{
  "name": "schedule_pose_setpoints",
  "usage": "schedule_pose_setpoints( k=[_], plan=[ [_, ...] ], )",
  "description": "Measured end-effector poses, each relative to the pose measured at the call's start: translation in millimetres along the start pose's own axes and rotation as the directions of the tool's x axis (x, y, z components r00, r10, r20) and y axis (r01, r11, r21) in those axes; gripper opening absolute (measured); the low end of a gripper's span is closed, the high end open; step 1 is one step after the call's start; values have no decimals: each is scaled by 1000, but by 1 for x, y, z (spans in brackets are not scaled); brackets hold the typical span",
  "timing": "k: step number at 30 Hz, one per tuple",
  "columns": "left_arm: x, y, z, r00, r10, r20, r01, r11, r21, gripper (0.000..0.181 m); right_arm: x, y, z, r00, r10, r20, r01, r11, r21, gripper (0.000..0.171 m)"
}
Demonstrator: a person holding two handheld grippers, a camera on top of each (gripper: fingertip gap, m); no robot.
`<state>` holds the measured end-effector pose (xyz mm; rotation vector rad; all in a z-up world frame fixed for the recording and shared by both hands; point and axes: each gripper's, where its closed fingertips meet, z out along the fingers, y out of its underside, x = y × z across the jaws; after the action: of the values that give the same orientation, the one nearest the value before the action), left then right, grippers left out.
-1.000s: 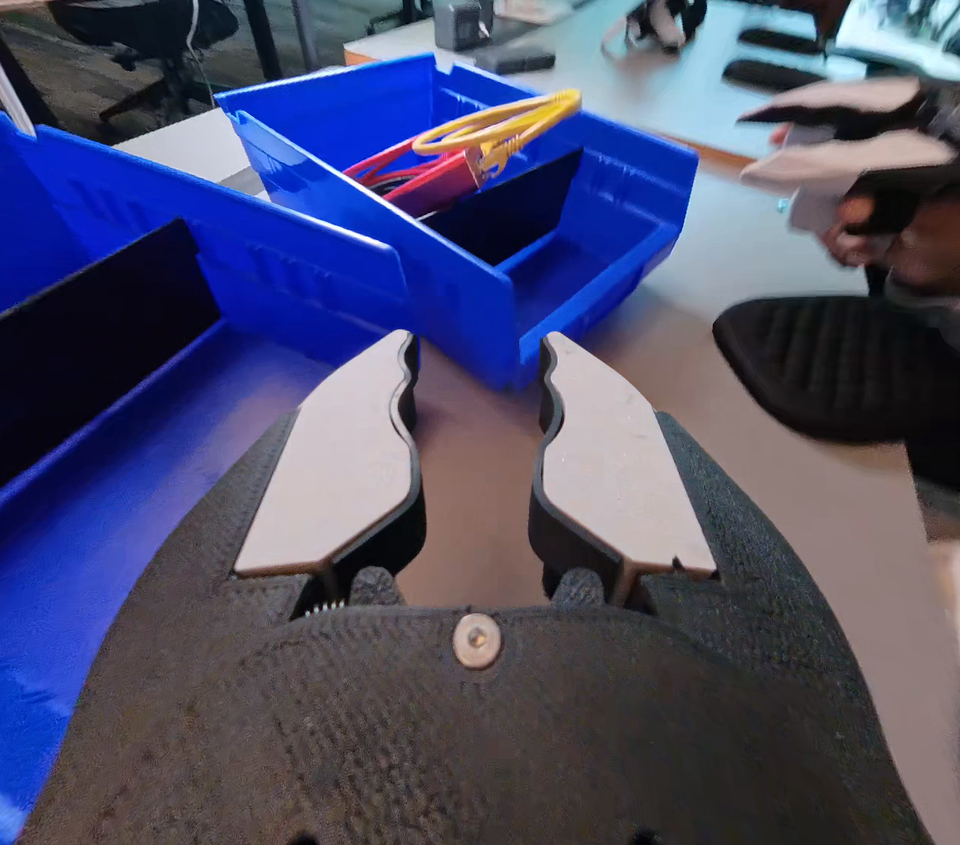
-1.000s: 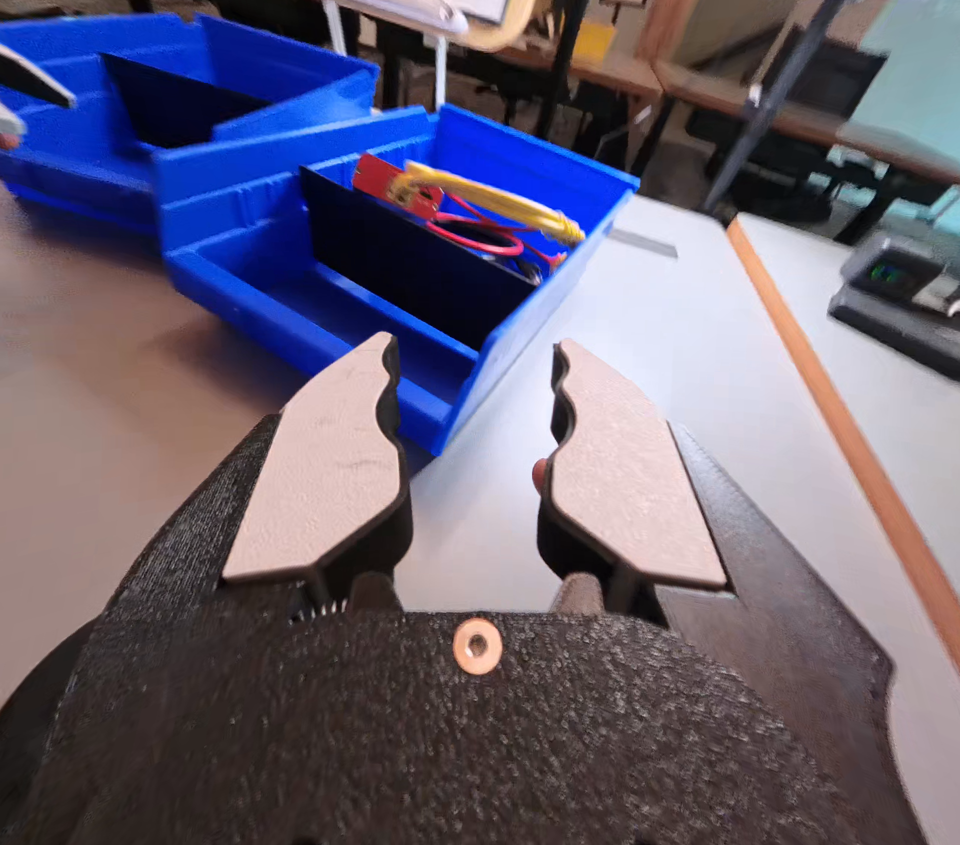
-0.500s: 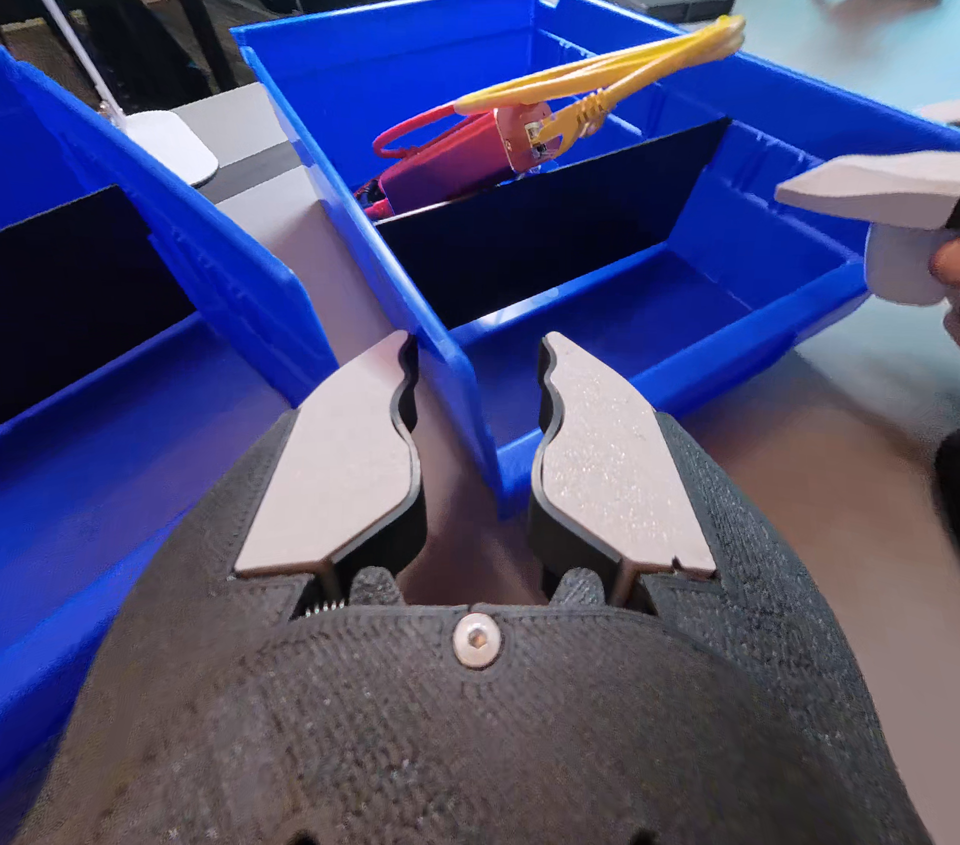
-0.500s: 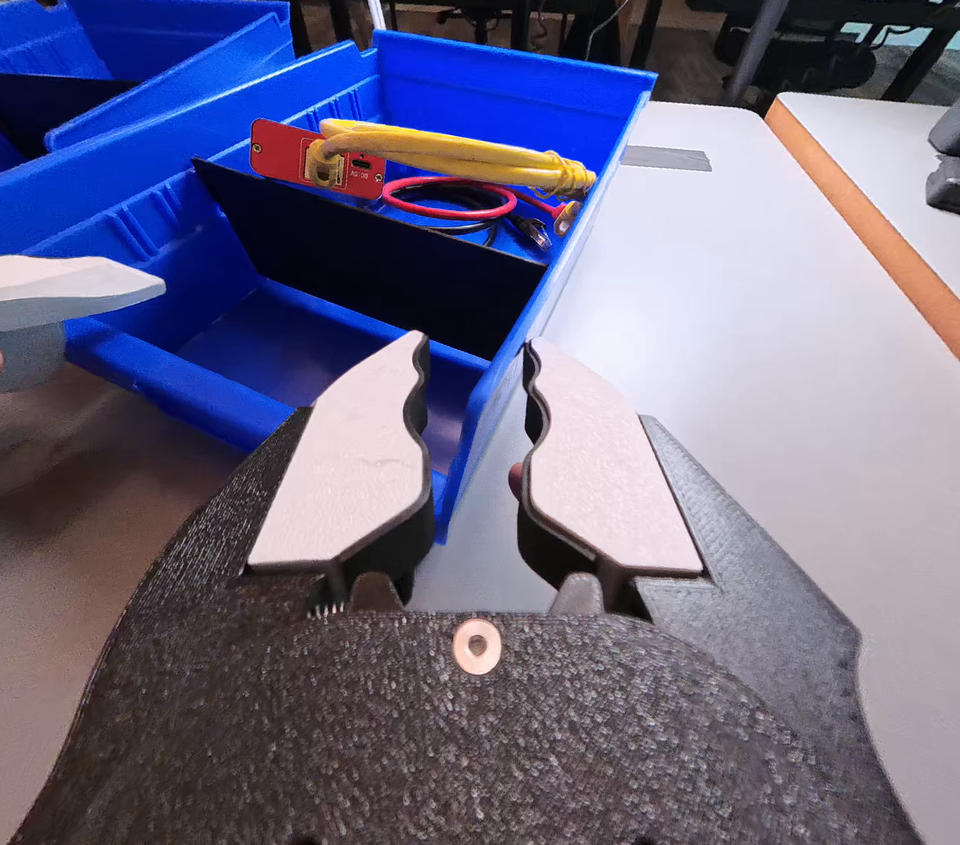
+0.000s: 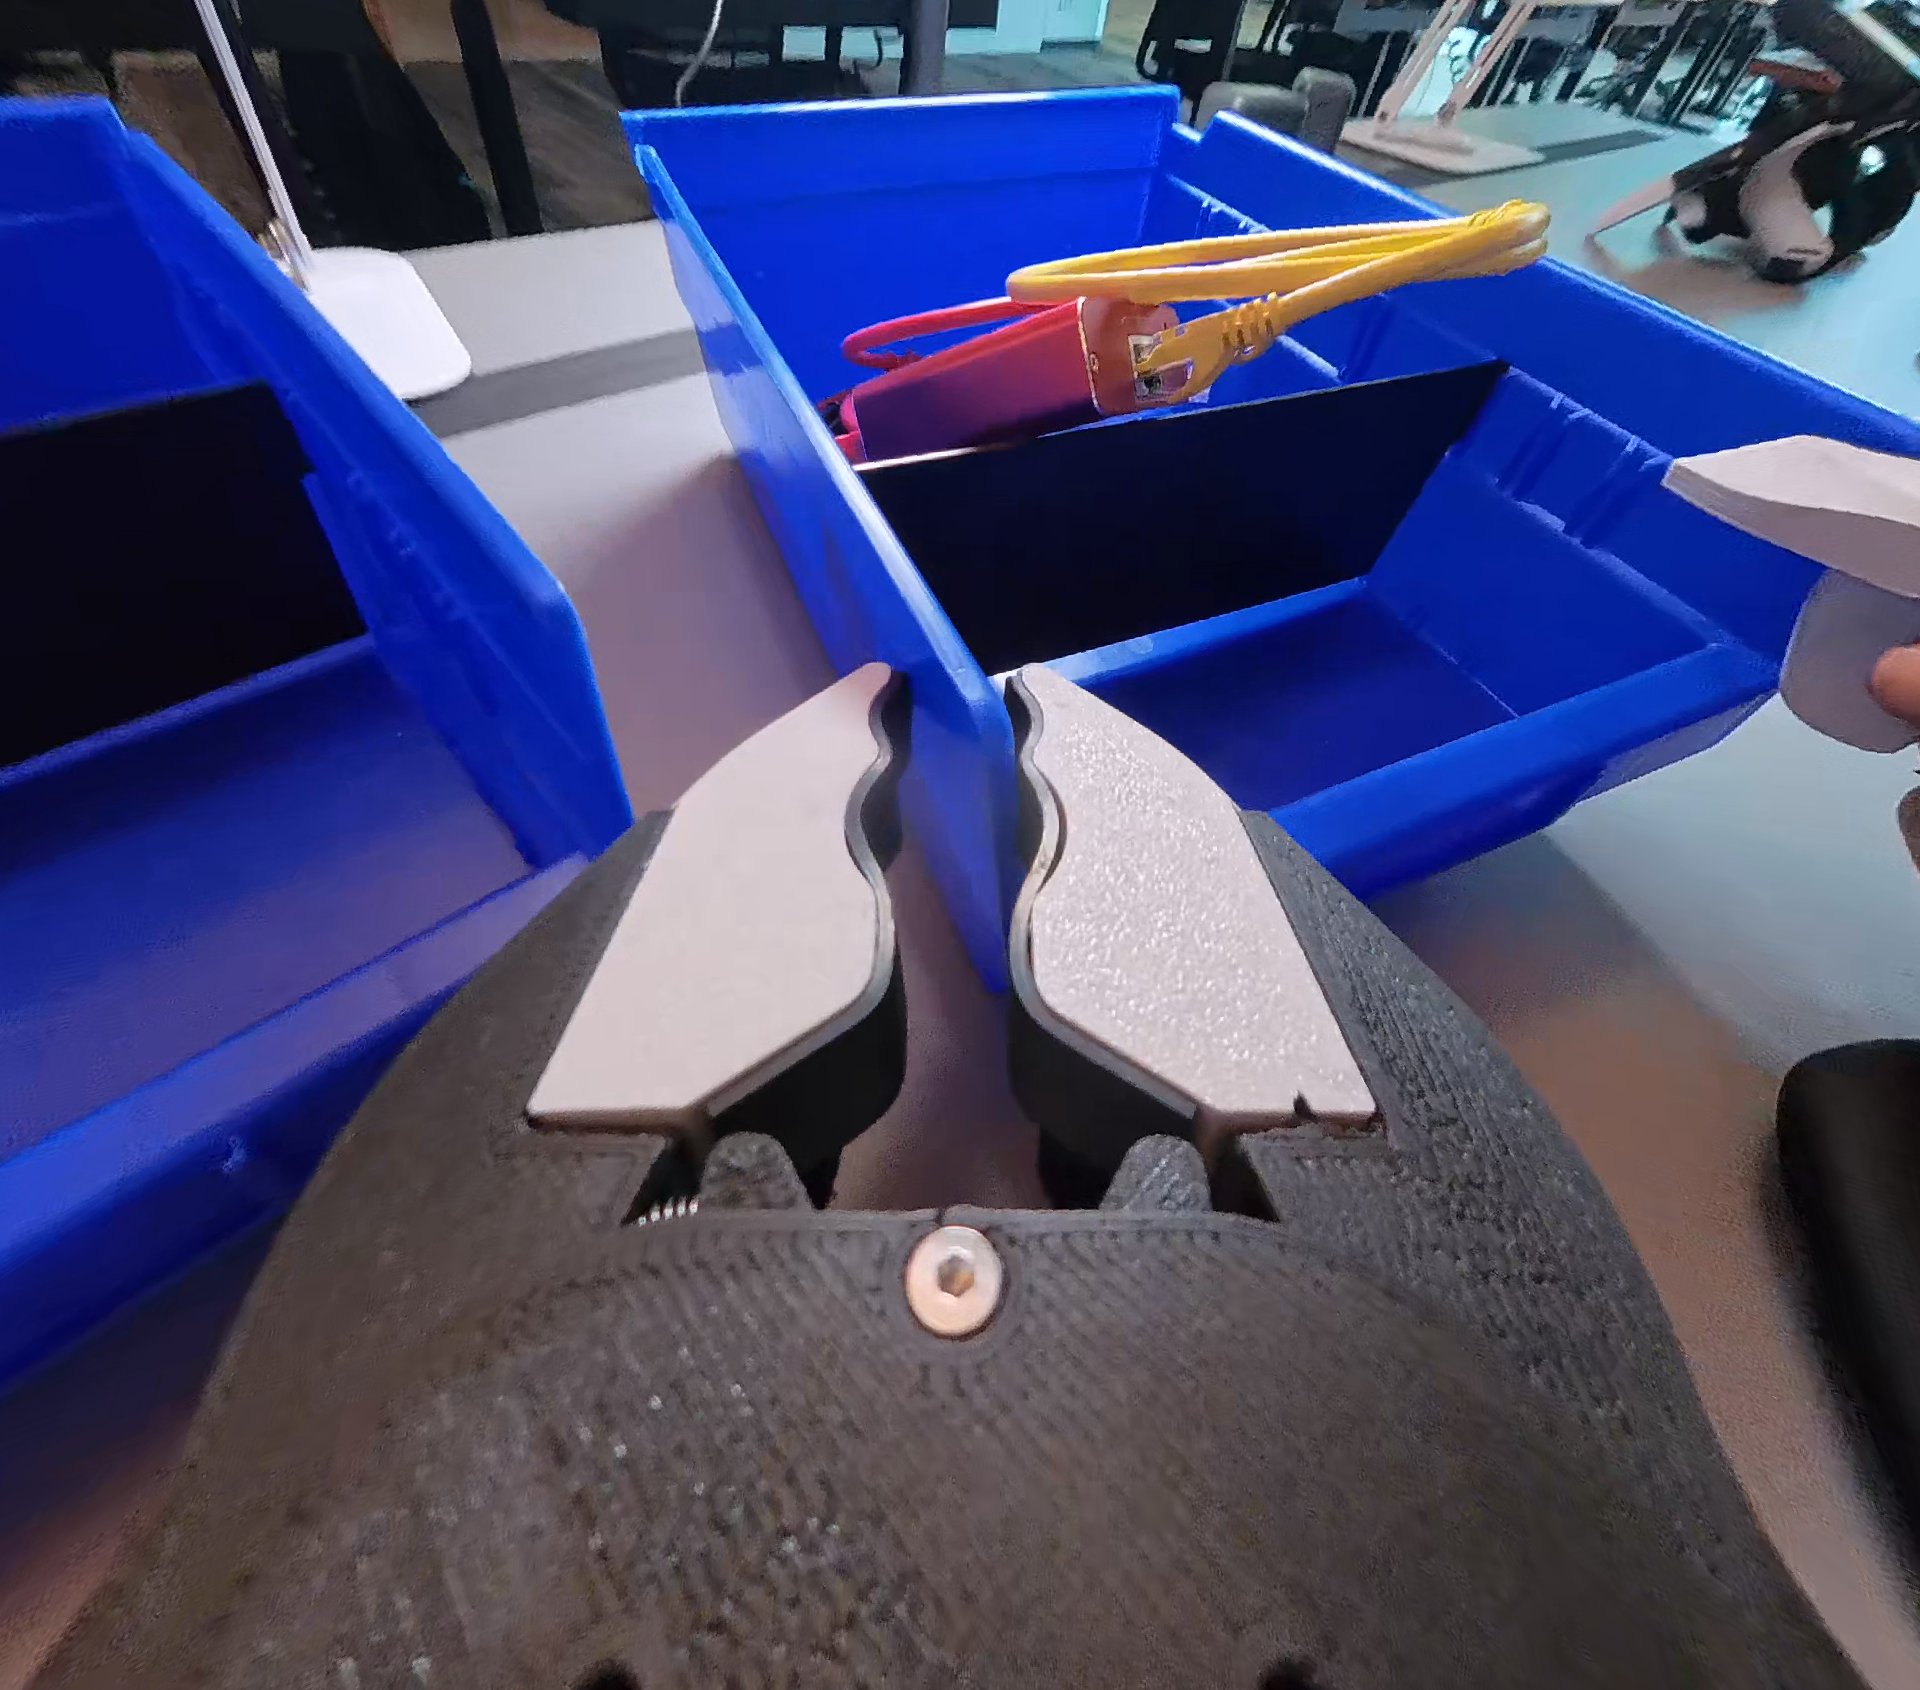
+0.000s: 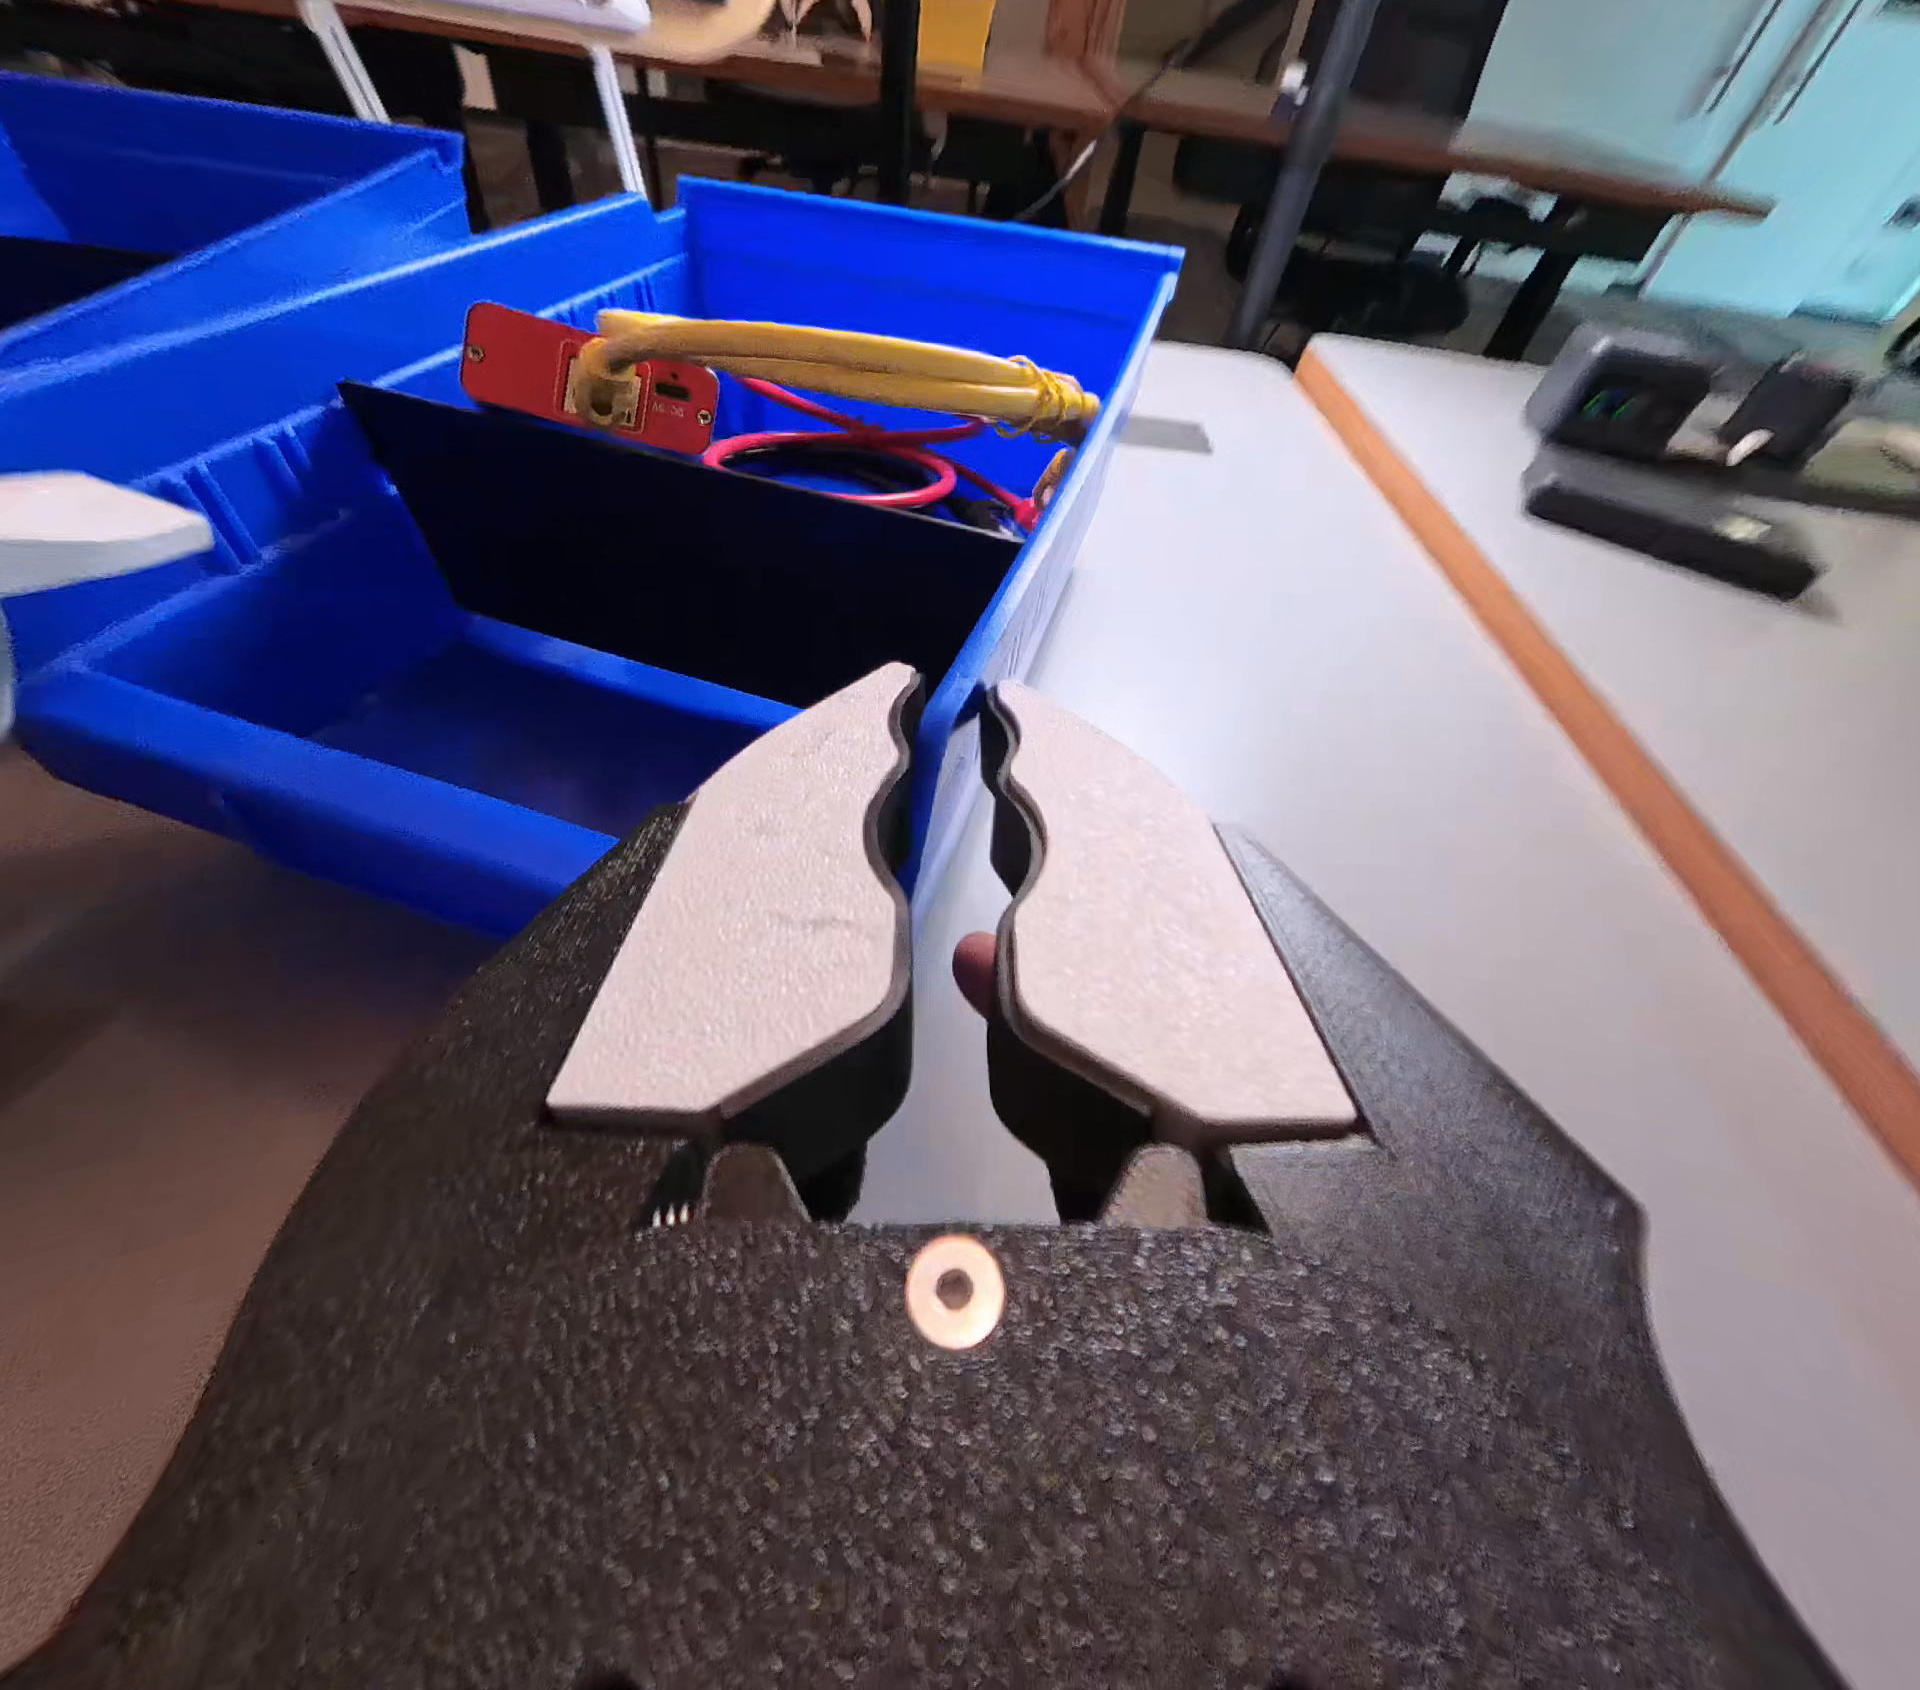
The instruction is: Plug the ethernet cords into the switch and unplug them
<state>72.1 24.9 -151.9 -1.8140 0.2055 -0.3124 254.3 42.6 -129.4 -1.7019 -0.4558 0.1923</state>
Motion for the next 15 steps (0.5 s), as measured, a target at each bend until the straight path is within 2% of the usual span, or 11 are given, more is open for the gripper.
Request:
schedule_pose_setpoints(
  k=[4, 8, 15],
  plan=[
    [8, -38, -24, 996, 89, 9, -89, 991, 102, 17, -4, -26, -23, 998, -54, -45, 58, 993, 101, 11],
    [3, -87, -65, 990, 127, 60, -138, 966, 220, 15, -21, -82, -44, 998, -54, -19, 57, 972, 227, 10],
    [-60, -147, -168, 961, 107, 255, -193, 920, 341, 14, -114, -172, -53, 985, -84, 151, 16, 915, 402, 10]
  ],
)
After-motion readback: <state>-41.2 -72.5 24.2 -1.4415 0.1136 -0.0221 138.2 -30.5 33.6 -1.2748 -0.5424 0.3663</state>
